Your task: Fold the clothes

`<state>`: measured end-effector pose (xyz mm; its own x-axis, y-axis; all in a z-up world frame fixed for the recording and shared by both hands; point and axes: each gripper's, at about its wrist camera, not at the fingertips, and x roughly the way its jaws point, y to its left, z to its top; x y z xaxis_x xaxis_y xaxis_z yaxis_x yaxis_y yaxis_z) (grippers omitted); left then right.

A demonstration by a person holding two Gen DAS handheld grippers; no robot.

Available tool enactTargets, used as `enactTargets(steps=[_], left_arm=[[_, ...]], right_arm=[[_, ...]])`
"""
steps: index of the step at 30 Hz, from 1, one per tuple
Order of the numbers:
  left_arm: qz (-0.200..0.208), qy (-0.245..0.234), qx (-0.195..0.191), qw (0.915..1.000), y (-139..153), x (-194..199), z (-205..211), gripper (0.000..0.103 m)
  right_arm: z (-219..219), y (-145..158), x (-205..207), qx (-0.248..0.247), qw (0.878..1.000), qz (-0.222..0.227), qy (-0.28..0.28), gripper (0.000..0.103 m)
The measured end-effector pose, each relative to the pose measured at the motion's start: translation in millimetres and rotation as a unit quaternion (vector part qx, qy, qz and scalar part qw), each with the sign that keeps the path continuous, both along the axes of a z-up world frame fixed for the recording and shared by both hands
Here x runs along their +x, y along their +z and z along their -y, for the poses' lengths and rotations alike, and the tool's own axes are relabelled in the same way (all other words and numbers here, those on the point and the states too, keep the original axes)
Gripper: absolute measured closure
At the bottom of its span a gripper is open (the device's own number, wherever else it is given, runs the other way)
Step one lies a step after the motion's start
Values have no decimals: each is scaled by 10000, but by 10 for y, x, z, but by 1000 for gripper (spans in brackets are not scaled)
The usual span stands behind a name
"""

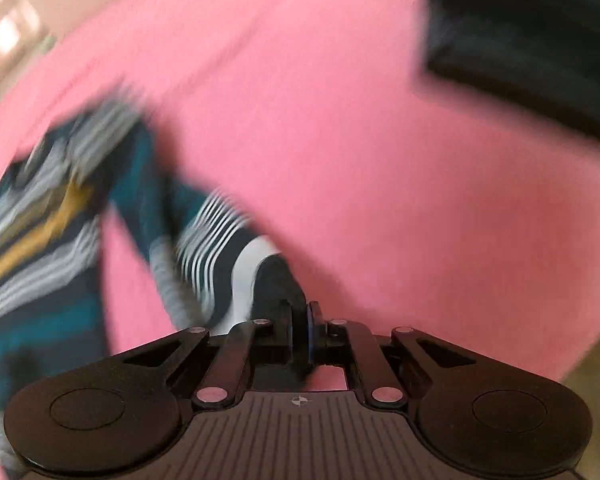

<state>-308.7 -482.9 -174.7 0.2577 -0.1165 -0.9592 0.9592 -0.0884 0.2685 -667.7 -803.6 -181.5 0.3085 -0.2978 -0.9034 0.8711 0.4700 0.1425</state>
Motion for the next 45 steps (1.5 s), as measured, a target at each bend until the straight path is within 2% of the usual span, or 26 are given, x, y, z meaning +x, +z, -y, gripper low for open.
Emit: enactTargets(steps=[2,4,5,6,8,12,16,19,22,23,24,25,26,28,31,33,35,37,39,41,43,44,45], left_arm=[[48,-65,-72,9999,39,-34,93,75],[53,-60,-150,9999,79,-46,170,75],[41,-51,-177,9998,87,-53,200,75],[27,-51,-183,9998,83,-63,225,75],[-1,-76,-149,9999,57,-103,262,75],[-95,-204,-2,9997,-29,-260,239,73],[-180,-287,170,9993,-96,-396,180,71],[-223,-327,283,9988,-150,-433,160,70],[-211,-400,372,9983,-207,-447,193,70],[-206,-421,400,9981,-226,-452,210,69],[-202,-435,425,9979,-247,-457,233,69],[-198,-450,450,9978,-267,-462,256,69],[-192,-474,471,9976,-285,-467,280,69],[-171,-568,473,9971,-289,-493,343,69],[-136,-723,459,9962,-279,-541,442,69],[-141,-794,397,9959,-245,-564,521,69],[-160,-850,320,9957,-210,-581,617,69],[-189,-893,226,9956,-169,-590,731,69],[-241,-921,126,9954,-138,-617,848,68],[-281,-949,38,9951,-116,-655,954,68],[-295,-981,-22,9947,-113,-698,1029,68],[-296,-991,-31,9946,-115,-710,1044,67],[-295,-988,-28,9947,-116,-717,1046,67]], right_arm=[[288,311,-259,-479,9977,11,-487,98],[584,468,-517,-609,9924,213,-1052,98],[714,470,-606,-495,9898,248,-1311,84],[765,467,-624,-504,9875,87,-1490,53],[778,479,-633,-690,9846,-165,-1600,18],[529,363,-496,-435,9944,198,-940,18],[236,117,-326,-251,9996,16,120,18],[59,-85,-238,-258,9943,-294,996,18],[8,-355,-113,-327,9788,-641,1915,20],[40,-496,-61,-304,9725,-760,2181,39],[73,-633,-12,-284,9655,-880,2433,63],[107,-725,12,-286,9607,-1013,2568,73],[143,-809,33,-279,9562,-1132,2686,92],[250,-763,7,-41,9610,-1047,2560,96],[298,-290,-103,569,9751,-533,2076,96],[414,136,-218,1190,9817,136,1481,97],[599,509,-375,1540,9795,878,956,97],[853,719,-512,1483,9803,1223,458,97],[1169,734,-609,1156,9874,1078,17,96],[1404,545,-614,731,9952,601,-254,96],[1572,293,-589,412,9981,83,-459,93],[1624,164,-572,321,9979,-154,-535,75],[1618,71,-575,379,9974,-110,-597,48]])
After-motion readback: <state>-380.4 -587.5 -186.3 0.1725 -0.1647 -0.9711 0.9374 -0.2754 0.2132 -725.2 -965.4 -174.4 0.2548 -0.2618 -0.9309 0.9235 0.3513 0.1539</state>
